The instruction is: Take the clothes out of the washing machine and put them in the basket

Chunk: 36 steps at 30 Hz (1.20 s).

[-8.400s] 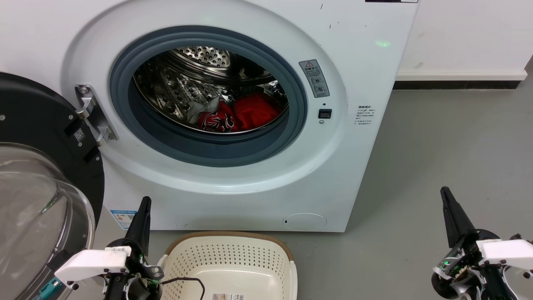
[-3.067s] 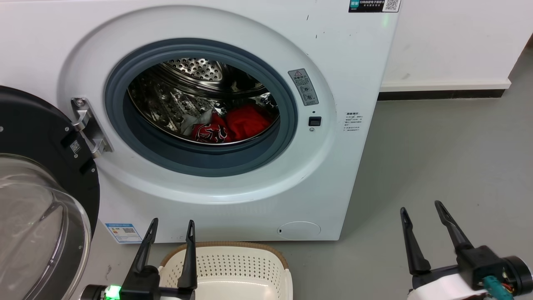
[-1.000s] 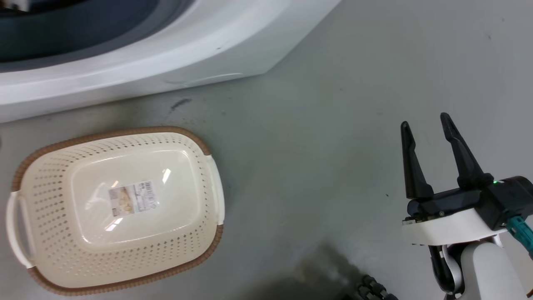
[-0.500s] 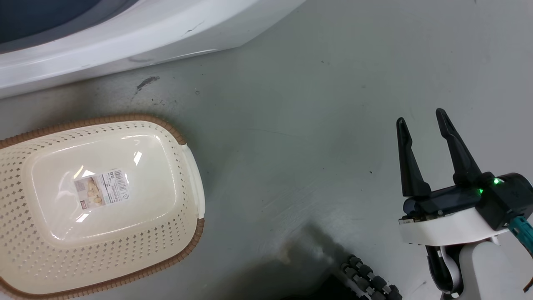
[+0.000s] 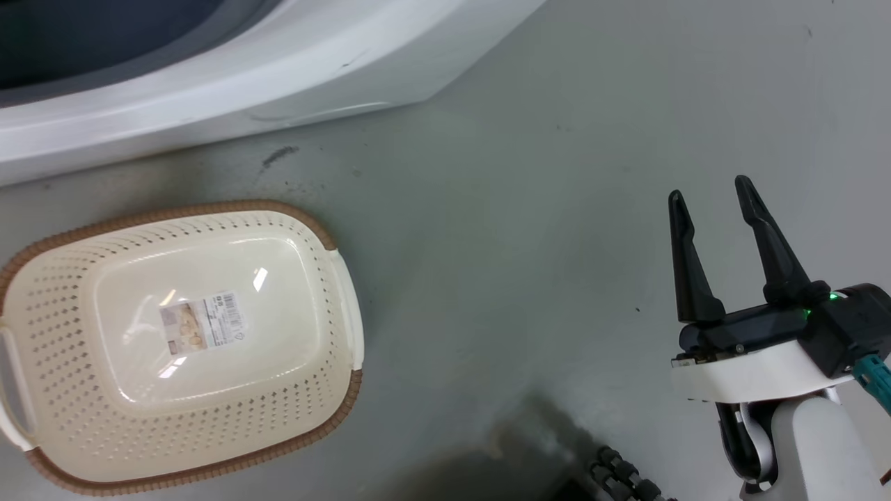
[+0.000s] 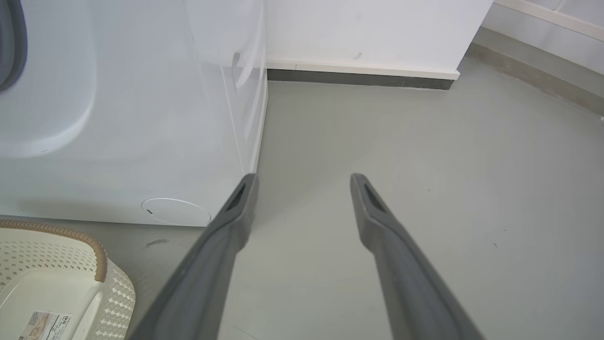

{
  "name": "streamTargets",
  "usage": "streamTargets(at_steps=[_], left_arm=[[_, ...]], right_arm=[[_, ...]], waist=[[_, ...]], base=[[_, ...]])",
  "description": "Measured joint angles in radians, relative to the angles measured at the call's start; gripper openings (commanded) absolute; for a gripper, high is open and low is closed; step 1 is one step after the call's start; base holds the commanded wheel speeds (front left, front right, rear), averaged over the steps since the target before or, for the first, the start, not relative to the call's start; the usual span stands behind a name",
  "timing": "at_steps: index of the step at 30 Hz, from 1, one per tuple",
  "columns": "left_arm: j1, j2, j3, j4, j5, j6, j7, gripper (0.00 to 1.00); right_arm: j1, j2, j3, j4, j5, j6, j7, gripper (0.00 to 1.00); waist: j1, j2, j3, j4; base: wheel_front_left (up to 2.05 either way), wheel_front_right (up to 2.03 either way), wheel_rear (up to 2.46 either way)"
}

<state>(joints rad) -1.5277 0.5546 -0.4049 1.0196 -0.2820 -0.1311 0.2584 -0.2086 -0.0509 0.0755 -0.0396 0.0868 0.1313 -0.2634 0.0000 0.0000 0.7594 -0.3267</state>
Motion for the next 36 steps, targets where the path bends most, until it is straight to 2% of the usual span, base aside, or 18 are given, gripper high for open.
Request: streamTargets(at_steps=[6, 15, 22, 29, 36], left_arm=[[0.066, -0.049, 0.012, 0.023, -0.023, 0.009, -0.237, 0.00], [0.231, -0.139, 0.007, 0.073, -0.055, 0.015, -0.477, 0.00], [0.401, -0.191, 0.031, 0.014, -0.082, 0.033, -0.517, 0.00], [0.609, -0.212, 0.092, -0.258, -0.063, 0.071, -0.520, 0.00], [0.814, -0.220, 0.122, -0.481, -0.025, 0.069, -0.521, 0.00]], right_arm=[[-0.003, 0.000, -0.022, 0.013, -0.016, 0.000, 0.000, 1.00], [0.021, 0.000, -0.033, 0.043, -0.048, 0.000, 0.000, 1.00], [0.053, 0.000, -0.033, 0.063, -0.070, 0.000, 0.000, 1.00], [0.082, 0.001, -0.042, 0.081, -0.081, 0.000, 0.000, 1.00], [0.120, 0.001, -0.060, 0.099, -0.088, 0.000, 0.000, 1.00]], waist=[[0.0000, 0.0000, -0.075, 0.030], [-0.0001, 0.0000, -0.220, 0.088], [-0.0003, 0.0000, -0.333, 0.132], [-0.0003, 0.0000, -0.431, 0.175], [-0.0003, 0.0001, -0.519, 0.220]], base=[[0.00, 0.00, 0.00], [0.00, 0.00, 0.00], [0.00, 0.00, 0.00], [0.00, 0.00, 0.00], [0.00, 0.00, 0.00]])
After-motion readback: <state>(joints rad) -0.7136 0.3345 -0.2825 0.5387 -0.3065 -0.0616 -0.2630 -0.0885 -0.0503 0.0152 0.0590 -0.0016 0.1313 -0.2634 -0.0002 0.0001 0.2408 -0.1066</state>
